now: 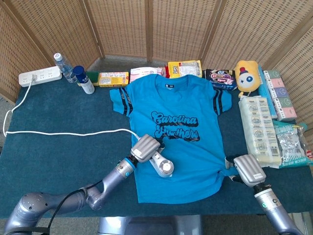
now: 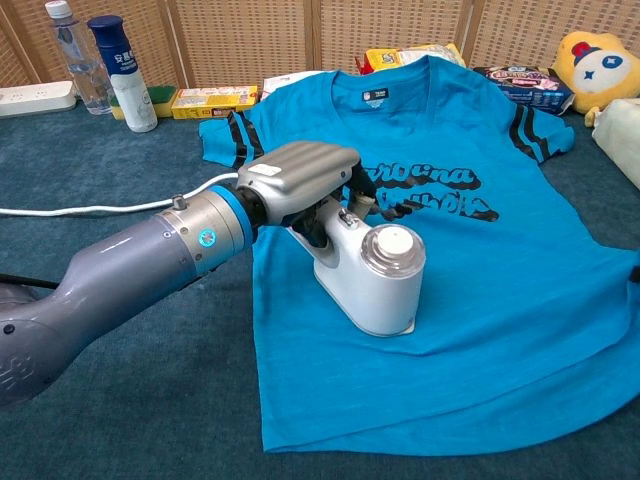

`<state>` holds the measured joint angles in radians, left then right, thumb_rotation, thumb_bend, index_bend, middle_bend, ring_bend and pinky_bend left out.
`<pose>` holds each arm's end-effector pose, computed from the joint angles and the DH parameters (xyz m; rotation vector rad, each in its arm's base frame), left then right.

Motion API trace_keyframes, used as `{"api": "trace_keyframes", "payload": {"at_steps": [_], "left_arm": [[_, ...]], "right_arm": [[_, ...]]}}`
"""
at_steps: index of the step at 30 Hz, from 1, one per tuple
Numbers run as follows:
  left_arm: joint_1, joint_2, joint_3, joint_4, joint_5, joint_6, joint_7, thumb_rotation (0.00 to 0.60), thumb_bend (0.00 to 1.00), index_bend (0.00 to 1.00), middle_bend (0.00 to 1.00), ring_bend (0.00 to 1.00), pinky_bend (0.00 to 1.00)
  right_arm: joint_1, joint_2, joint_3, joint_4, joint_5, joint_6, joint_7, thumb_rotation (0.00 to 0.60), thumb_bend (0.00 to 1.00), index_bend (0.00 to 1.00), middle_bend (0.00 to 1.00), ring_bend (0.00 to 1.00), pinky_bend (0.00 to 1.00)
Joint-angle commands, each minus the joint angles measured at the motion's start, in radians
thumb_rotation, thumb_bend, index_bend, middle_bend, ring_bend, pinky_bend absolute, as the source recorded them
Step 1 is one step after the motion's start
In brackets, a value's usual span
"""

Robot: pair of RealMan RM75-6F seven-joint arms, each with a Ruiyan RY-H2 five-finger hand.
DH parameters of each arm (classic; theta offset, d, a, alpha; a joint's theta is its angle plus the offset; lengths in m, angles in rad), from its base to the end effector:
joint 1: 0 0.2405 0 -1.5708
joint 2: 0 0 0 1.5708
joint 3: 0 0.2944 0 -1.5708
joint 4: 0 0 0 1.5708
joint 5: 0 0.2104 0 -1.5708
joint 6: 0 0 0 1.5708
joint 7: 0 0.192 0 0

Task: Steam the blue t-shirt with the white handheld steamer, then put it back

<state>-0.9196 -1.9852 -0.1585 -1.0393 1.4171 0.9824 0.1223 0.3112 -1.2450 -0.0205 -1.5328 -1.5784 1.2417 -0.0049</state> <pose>-0.0507 0.3915 -0.1642 -2.1009 -0.7736 -1.2140 -0.3038 -0.2827 0.0761 1.7688 -0.9556 0.9103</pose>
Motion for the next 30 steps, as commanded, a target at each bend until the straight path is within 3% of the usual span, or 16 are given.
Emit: {"api": "trace_keyframes", "payload": {"at_steps": [1,21,30], "left_arm": [[-0.006,-0.015,-0.018,0.04,-0.01,-0.003,-0.009,0.6,0.39,0.76,0.73,0.66,0.77],[-0.036,-0.118,-0.151,0.351,-0.151,-0.044,-0.019,0.6,0.38,0.76,0.73,0.66,0.77],[-0.063,-0.145,-0.187,0.397,-0.18,-0.048,-0.016,0.6,0.38,0.76,0.73,0.66,0.77]], "right_arm": [[0.0,0.0,0.001,0.0,0.002,-0.002,-0.001,0.6,0.48,0.68,0.61,0.61,0.72],[-0.012,0.006,0.002,0.001,0.021,-0.001,-0.003,0.6,0.48,0.68,0.62,0.62,0.73],[-0.017,0.007,0.003,0.008,0.027,0.001,0.005,0.6,0.48,0.68,0.62,0.62,0.73]]}}
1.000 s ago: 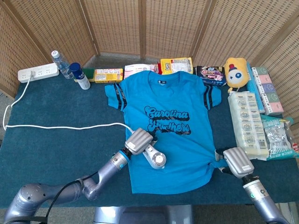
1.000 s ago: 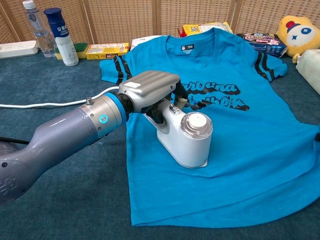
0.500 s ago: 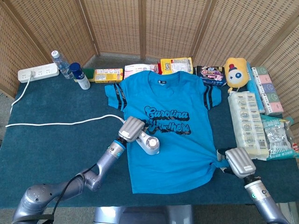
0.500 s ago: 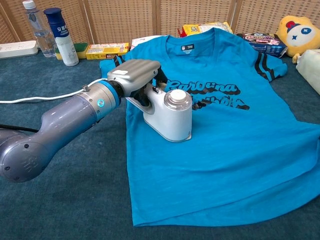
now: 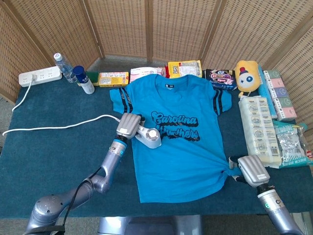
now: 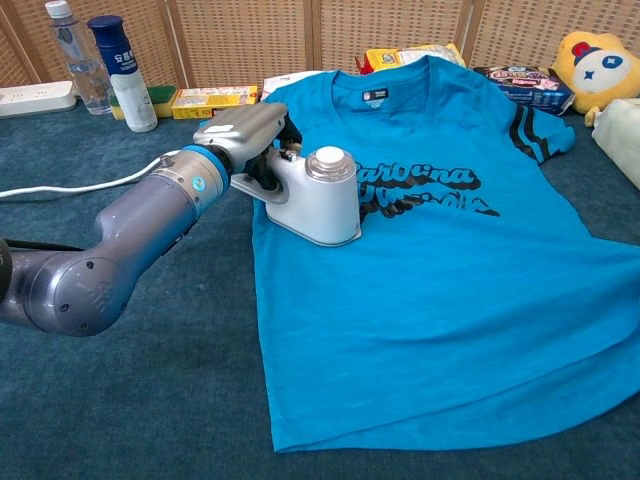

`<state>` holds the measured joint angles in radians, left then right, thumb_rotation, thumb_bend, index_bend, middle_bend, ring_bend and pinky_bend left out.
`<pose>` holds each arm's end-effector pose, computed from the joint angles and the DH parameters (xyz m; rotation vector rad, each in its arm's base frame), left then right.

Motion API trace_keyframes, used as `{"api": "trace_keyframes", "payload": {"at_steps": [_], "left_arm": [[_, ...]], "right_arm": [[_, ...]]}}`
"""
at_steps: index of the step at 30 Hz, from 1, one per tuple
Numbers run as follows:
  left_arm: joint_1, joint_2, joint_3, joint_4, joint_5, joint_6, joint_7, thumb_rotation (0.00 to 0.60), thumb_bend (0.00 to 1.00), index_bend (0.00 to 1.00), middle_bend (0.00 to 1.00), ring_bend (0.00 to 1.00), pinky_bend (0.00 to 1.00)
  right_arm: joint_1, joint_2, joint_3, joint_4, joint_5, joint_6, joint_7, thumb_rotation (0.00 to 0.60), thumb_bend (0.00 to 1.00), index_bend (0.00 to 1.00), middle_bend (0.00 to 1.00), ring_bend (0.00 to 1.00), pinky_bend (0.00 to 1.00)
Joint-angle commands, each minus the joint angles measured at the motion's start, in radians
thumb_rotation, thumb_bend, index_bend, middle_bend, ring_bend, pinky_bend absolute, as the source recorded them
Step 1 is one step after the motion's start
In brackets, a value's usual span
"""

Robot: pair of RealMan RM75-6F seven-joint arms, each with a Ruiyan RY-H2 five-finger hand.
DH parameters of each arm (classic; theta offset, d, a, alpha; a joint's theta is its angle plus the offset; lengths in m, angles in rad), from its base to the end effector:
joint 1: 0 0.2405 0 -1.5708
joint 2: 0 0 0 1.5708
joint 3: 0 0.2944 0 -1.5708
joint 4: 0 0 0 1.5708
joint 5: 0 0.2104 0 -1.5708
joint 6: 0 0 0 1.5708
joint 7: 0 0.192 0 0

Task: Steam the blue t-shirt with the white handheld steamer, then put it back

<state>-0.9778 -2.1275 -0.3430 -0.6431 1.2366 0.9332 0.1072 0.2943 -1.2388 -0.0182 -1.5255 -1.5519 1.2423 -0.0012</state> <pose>-0.0921 0.4751 -0.1501 -1.7430 -0.8776 -1.0775 -0.3152 -0.2802 0.0814 1.7317 -0.9756 0.8831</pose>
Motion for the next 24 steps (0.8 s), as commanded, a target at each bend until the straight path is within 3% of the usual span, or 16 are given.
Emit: {"api": "trace_keyframes", "payload": {"at_steps": [1,16,24], "left_arm": [[-0.01,-0.005,-0.002,0.0,0.003,0.002,-0.001,0.6,0.38,0.76,0.73,0.66,0.77],[-0.045,-0.041,0.022,-0.068,0.04,0.014,-0.004,0.6,0.38,0.76,0.73,0.66,0.77],[-0.032,-0.033,0.079,-0.184,0.094,0.028,-0.021,0.6,0.38,0.76,0.73,0.66,0.77]], "right_arm": [[-0.001,0.001,0.0,0.002,0.0,0.002,0.002,0.6,0.48,0.68,0.62,0.62,0.73],[-0.013,0.01,-0.002,0.006,-0.004,0.015,0.018,0.6,0.48,0.68,0.62,0.62,0.73],[-0.012,0.009,-0.007,0.004,-0.011,0.008,0.015,0.6,0.48,0.68,0.62,0.62,0.73]]}}
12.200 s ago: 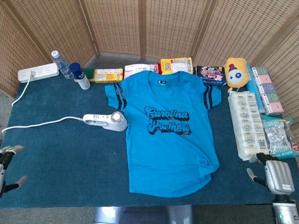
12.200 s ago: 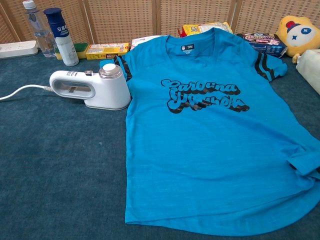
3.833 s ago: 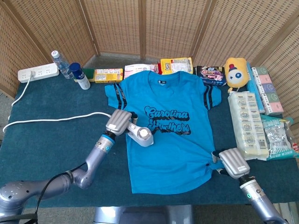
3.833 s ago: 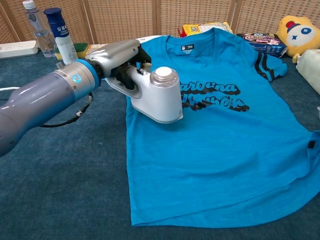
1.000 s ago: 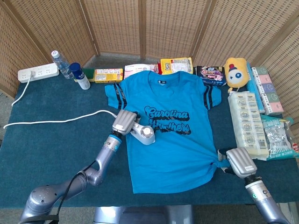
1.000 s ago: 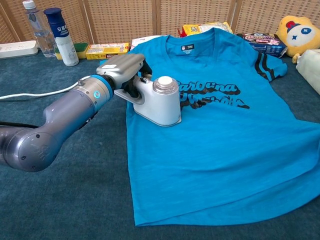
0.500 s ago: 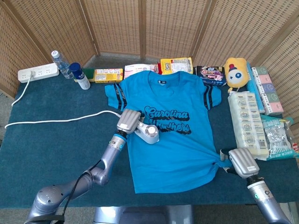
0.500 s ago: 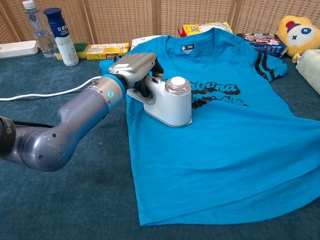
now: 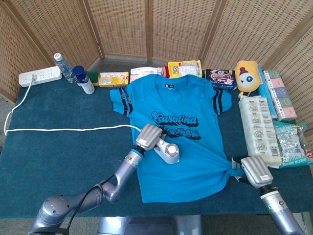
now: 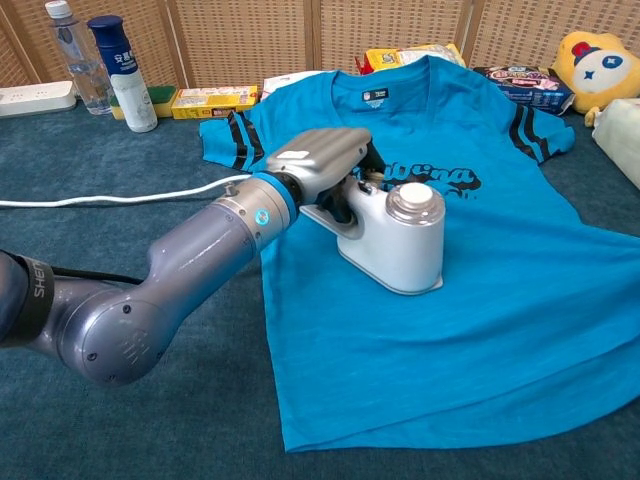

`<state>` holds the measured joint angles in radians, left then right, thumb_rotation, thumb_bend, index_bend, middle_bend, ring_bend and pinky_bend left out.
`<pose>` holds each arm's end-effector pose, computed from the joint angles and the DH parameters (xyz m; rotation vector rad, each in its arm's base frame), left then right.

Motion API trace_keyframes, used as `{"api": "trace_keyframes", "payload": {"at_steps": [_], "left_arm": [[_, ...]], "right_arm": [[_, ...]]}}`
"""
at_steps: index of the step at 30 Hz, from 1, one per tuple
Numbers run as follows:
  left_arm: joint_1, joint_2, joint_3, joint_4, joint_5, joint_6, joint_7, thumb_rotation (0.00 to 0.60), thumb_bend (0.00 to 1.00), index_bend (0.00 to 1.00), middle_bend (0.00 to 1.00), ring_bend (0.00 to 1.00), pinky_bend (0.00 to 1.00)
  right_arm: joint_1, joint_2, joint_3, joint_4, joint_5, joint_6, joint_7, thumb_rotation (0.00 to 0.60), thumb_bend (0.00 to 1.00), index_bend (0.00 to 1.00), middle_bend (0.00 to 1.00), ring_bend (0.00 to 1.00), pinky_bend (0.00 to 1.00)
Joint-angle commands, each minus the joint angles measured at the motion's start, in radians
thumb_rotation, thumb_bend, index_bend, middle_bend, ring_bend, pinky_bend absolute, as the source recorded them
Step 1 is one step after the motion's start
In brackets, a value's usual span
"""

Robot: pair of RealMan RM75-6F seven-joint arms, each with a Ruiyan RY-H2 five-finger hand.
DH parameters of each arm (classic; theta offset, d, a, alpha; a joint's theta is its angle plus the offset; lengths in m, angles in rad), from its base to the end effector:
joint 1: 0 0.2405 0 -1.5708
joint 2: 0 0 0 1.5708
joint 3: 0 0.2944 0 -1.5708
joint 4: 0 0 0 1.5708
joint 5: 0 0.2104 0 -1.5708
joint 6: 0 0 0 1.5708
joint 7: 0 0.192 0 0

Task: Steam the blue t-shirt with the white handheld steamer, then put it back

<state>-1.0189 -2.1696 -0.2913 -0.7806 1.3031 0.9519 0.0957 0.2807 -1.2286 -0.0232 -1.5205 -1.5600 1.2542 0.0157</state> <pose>-0.0249 0.4240 -0.1908 -1.9342 -0.8836 -1.2175 -0.3201 -0.2756 0.0865 1.7215 -0.9806 0.8816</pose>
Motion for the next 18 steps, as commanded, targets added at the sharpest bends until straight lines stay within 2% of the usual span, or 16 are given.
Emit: {"api": "trace_keyframes", "payload": {"at_steps": [1,7,12,18], "left_arm": [[0.014,0.015,0.032,-0.063,0.031,0.012,-0.011,0.6,0.38,0.76,0.73,0.66,0.77],[0.017,0.037,0.027,-0.093,0.034,0.011,0.0,0.6,0.38,0.76,0.73,0.66,0.77],[0.009,0.036,-0.006,-0.063,0.004,-0.001,0.02,0.6,0.38,0.76,0.73,0.66,0.77],[0.007,0.036,-0.022,-0.01,-0.017,-0.008,0.036,0.6,0.38,0.76,0.73,0.66,0.77]], "right_arm": [[0.003,-0.003,-0.004,-0.001,-0.005,-0.009,-0.004,0.6,0.48,0.68,0.62,0.62,0.73],[0.01,-0.015,-0.016,-0.007,-0.018,-0.027,-0.016,0.6,0.48,0.68,0.62,0.62,0.73],[0.012,-0.022,-0.028,-0.02,-0.037,-0.032,-0.031,0.6,0.48,0.68,0.62,0.62,0.73],[0.016,-0.023,-0.038,-0.037,-0.054,-0.037,-0.045,0.6,0.48,0.68,0.62,0.62,0.73]]}}
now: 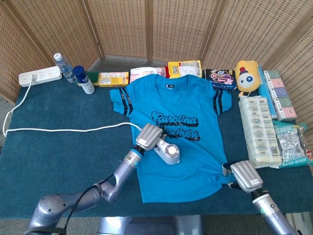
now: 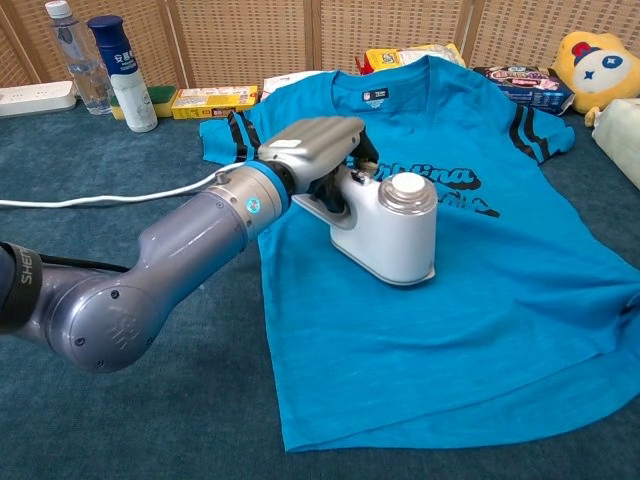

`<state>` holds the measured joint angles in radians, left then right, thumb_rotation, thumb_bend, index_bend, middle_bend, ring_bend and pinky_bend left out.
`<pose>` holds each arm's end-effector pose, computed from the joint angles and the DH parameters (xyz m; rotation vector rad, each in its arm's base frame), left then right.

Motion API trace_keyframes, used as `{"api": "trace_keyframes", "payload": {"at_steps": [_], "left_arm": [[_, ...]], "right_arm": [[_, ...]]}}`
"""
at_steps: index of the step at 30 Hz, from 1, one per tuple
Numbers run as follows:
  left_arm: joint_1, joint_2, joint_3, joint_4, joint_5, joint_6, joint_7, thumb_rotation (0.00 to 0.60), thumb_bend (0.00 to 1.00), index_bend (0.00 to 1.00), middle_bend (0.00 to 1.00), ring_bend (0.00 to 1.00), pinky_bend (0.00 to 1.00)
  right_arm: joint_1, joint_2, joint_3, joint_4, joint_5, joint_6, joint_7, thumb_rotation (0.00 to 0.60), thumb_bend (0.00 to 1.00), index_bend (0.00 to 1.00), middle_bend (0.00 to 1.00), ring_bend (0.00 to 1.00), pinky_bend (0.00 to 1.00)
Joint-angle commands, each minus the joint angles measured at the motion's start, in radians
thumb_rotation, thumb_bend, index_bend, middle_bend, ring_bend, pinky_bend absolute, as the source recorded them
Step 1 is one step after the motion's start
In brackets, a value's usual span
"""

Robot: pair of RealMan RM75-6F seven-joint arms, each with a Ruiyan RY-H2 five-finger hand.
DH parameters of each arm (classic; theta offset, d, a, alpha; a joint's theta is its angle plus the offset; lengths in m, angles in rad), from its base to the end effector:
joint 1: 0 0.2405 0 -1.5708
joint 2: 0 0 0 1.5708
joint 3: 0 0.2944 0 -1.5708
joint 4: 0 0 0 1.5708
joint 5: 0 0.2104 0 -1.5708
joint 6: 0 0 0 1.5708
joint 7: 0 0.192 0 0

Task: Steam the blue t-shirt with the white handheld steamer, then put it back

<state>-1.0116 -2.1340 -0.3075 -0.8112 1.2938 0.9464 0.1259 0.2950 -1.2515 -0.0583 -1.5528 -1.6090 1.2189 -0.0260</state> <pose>-0.0296 0.4333 -0.1783 -1.9158 -0.8660 -1.2045 -0.3042 -0.2635 0.0601 1.8303 -0.9891 0.8733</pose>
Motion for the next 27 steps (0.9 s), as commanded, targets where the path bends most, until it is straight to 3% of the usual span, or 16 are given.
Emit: {"api": "trace_keyframes", "payload": {"at_steps": [1,16,27], "left_arm": [[0.0,0.001,-0.007,0.028,-0.009,-0.002,0.007,0.6,0.38,0.76,0.73,0.66,0.77],[-0.019,0.001,-0.074,0.209,-0.083,-0.016,0.03,0.6,0.38,0.76,0.73,0.66,0.77],[-0.035,-0.031,-0.056,0.208,-0.071,-0.008,0.025,0.6,0.38,0.76,0.73,0.66,0.77]], "right_arm": [[0.002,0.0,-0.003,-0.007,-0.006,-0.002,-0.005,0.6,0.48,0.68,0.62,0.62,0.73],[0.004,0.004,-0.015,-0.044,-0.025,-0.004,-0.019,0.6,0.48,0.68,0.62,0.62,0.73],[0.001,0.008,-0.018,-0.04,-0.028,0.003,-0.008,0.6,0.48,0.68,0.62,0.62,0.73]]}}
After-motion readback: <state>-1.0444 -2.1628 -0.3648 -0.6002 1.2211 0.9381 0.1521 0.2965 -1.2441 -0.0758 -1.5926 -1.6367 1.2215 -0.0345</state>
